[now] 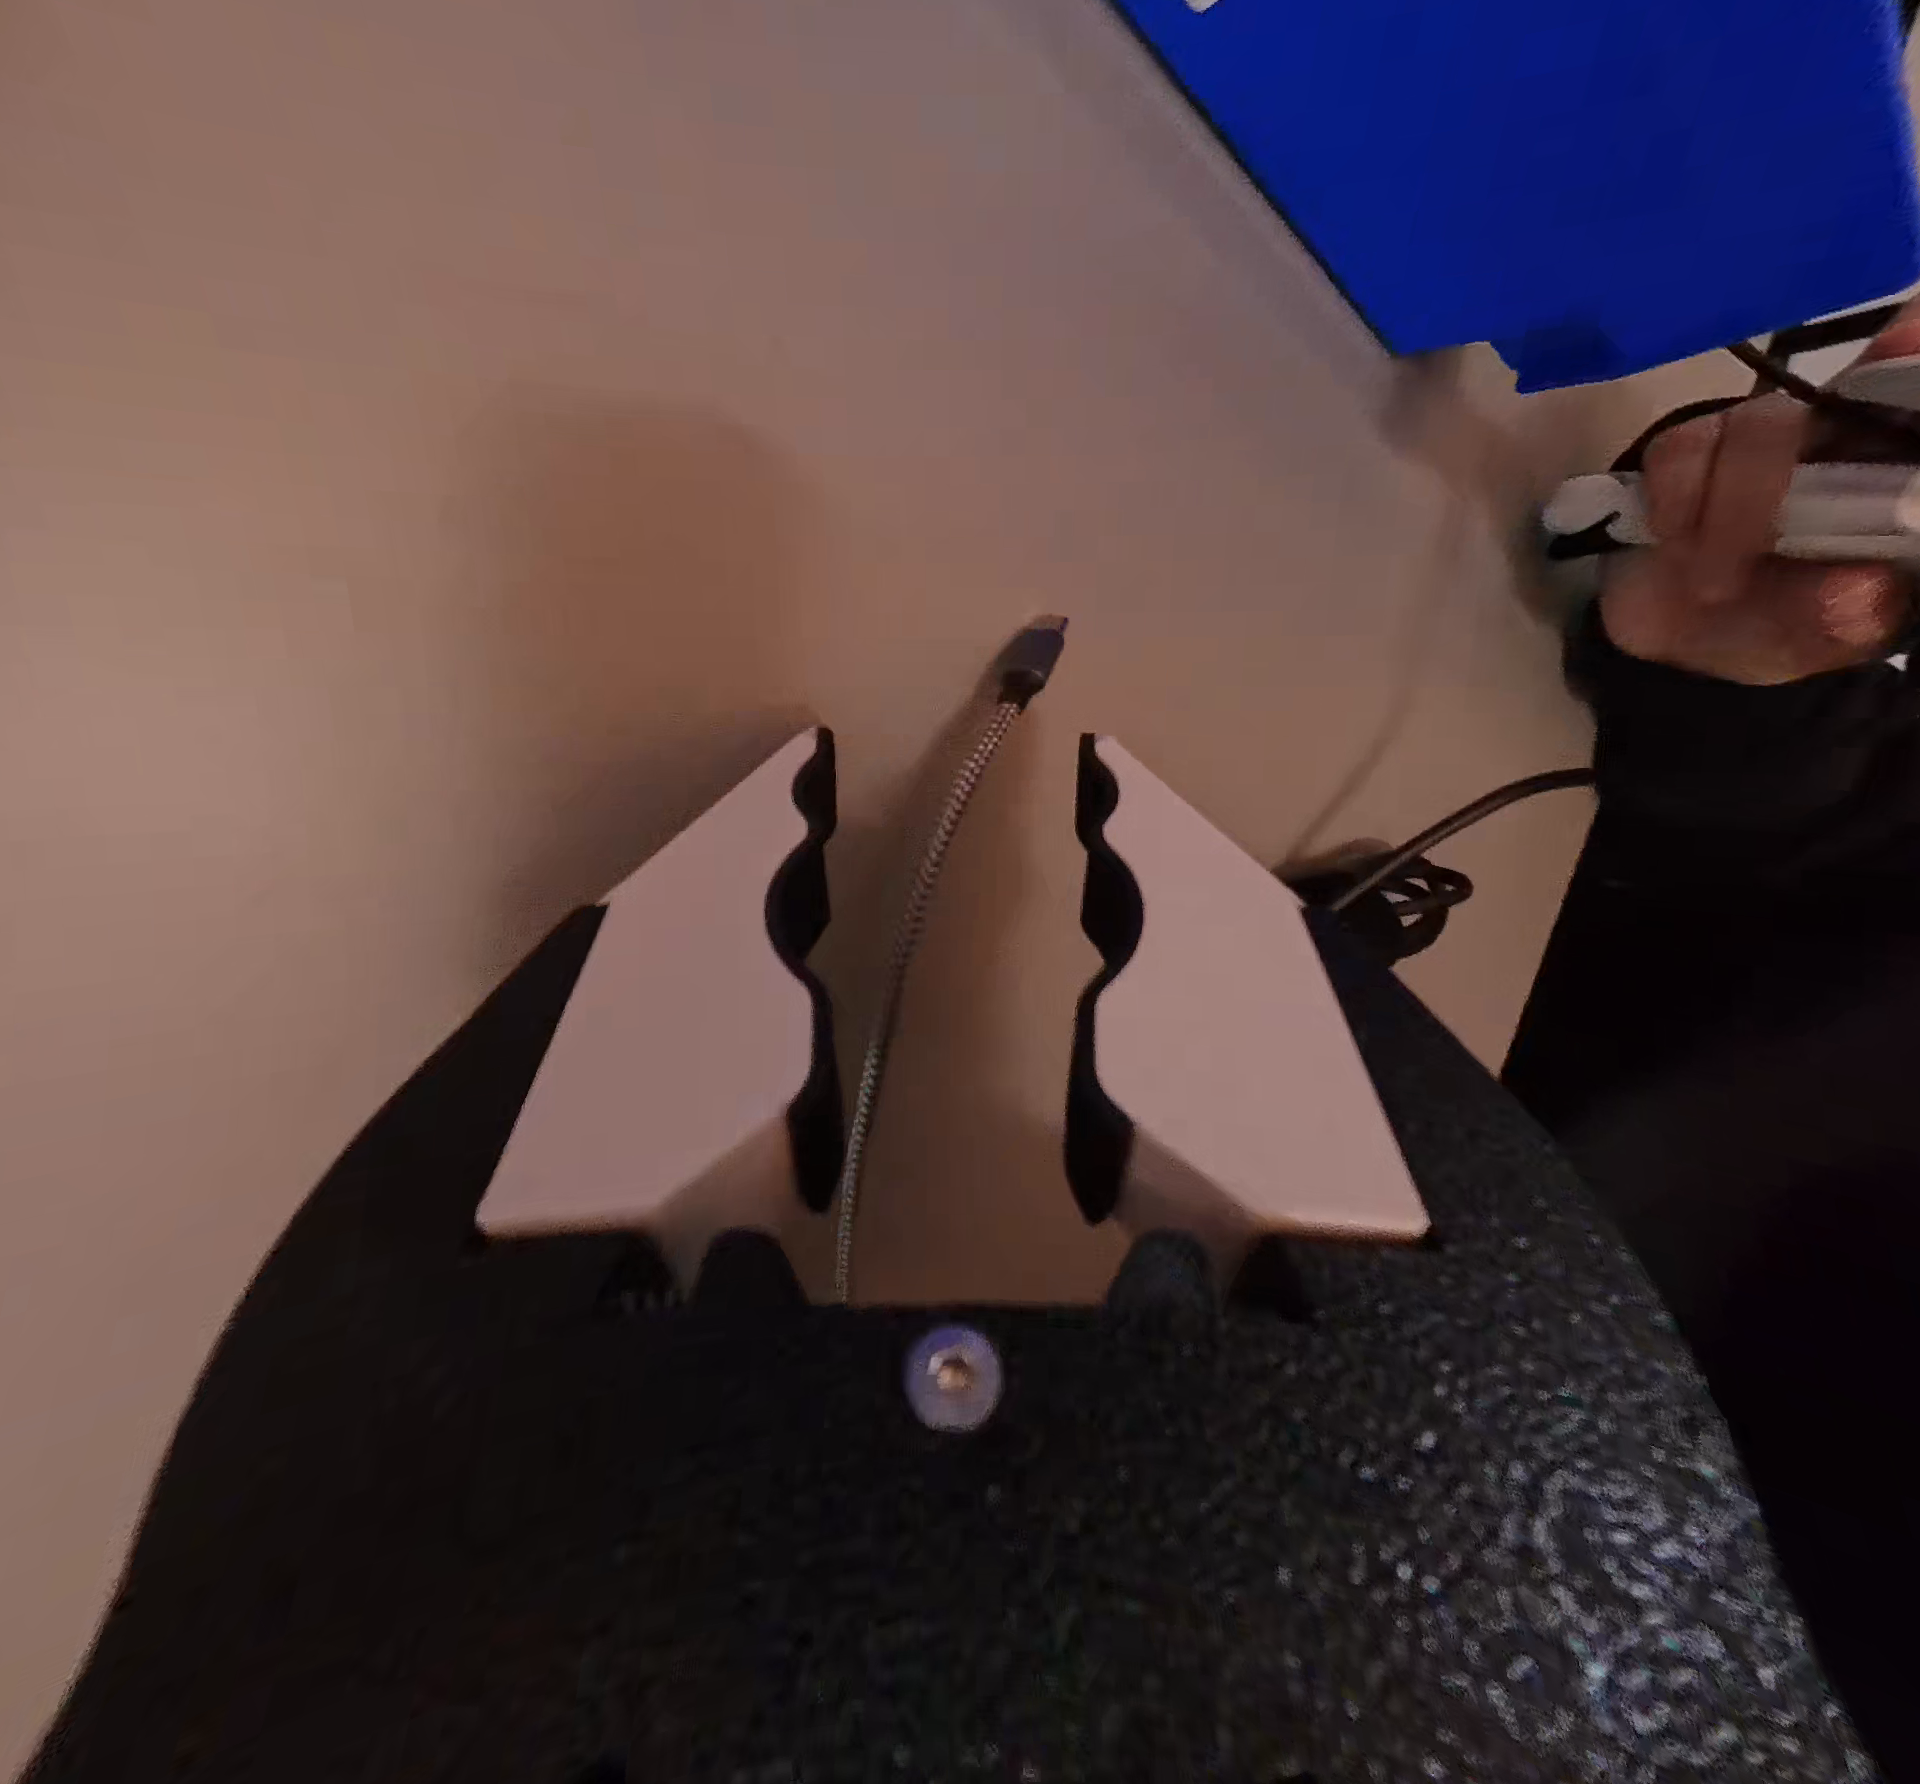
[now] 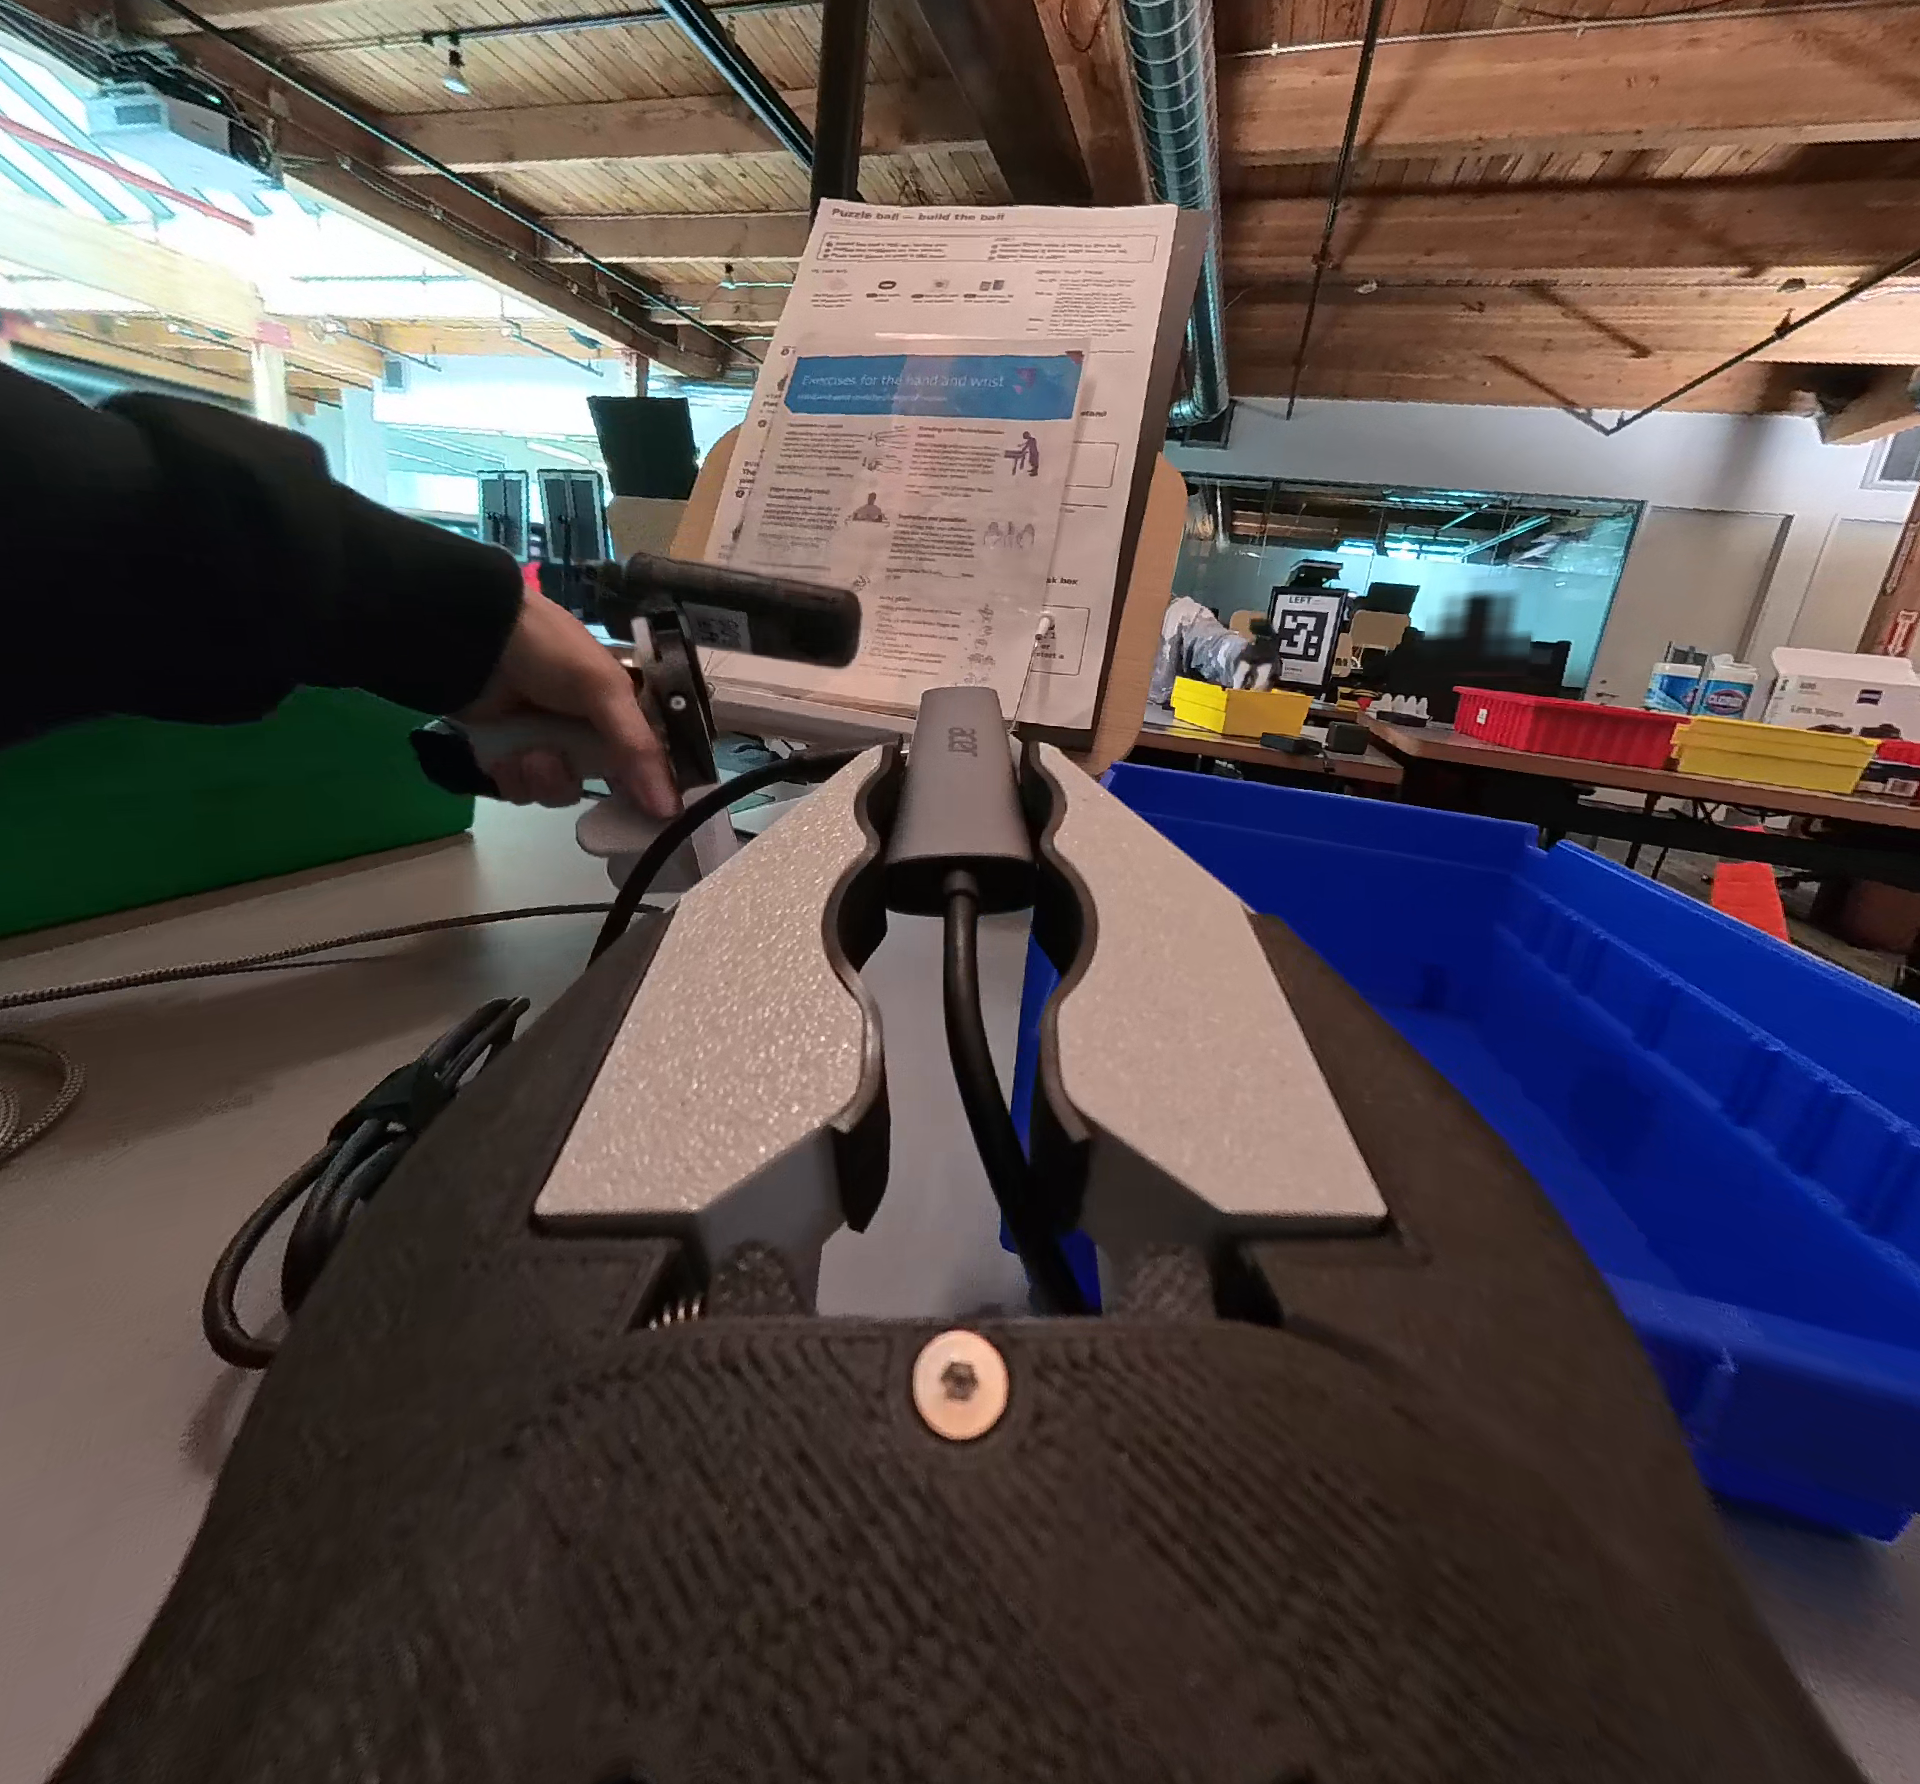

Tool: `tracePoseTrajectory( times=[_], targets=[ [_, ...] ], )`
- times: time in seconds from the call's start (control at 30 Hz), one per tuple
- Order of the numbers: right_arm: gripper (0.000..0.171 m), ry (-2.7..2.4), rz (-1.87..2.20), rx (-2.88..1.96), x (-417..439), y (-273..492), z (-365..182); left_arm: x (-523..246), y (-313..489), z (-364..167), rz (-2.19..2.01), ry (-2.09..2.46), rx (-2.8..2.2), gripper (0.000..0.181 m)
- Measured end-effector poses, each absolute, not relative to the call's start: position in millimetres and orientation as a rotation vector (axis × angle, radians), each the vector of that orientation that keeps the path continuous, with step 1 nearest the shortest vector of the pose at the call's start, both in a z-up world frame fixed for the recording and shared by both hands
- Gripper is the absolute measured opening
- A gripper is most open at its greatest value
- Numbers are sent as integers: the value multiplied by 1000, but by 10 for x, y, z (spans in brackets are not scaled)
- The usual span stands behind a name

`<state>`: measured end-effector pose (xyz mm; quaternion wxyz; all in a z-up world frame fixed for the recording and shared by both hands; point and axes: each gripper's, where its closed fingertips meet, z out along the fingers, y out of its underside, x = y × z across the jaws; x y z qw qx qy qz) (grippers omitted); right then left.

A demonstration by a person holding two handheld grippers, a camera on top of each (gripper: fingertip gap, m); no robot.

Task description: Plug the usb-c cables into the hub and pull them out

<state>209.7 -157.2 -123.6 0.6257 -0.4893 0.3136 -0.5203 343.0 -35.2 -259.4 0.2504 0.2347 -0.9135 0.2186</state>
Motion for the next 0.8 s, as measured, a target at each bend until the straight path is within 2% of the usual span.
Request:
tracePoseTrajectory(
  times=[0.27,0.5,0.67,0.73,0.8],
  targets=[
    [22,735,-1162,-1101,2114,-1599,-1232,3226,-549,-2583,518,-2265,581,40],
    [22,739,-1146,-1094,2117,-1601,-1229,3179,-519,-2598,440,-2260,607,35],
    [22,739,-1143,-1091,2116,-1601,-1228,3126,-558,-2653,444,-2272,652,18],
    [22,743,-1144,-1092,2118,-1605,-1233,3101,-637,-2616,521,-2257,662,4],
    [22,750,-1141,-1092,2122,-1610,-1240,3069,-680,-2579,604,-2291,634,3]
  ],
)
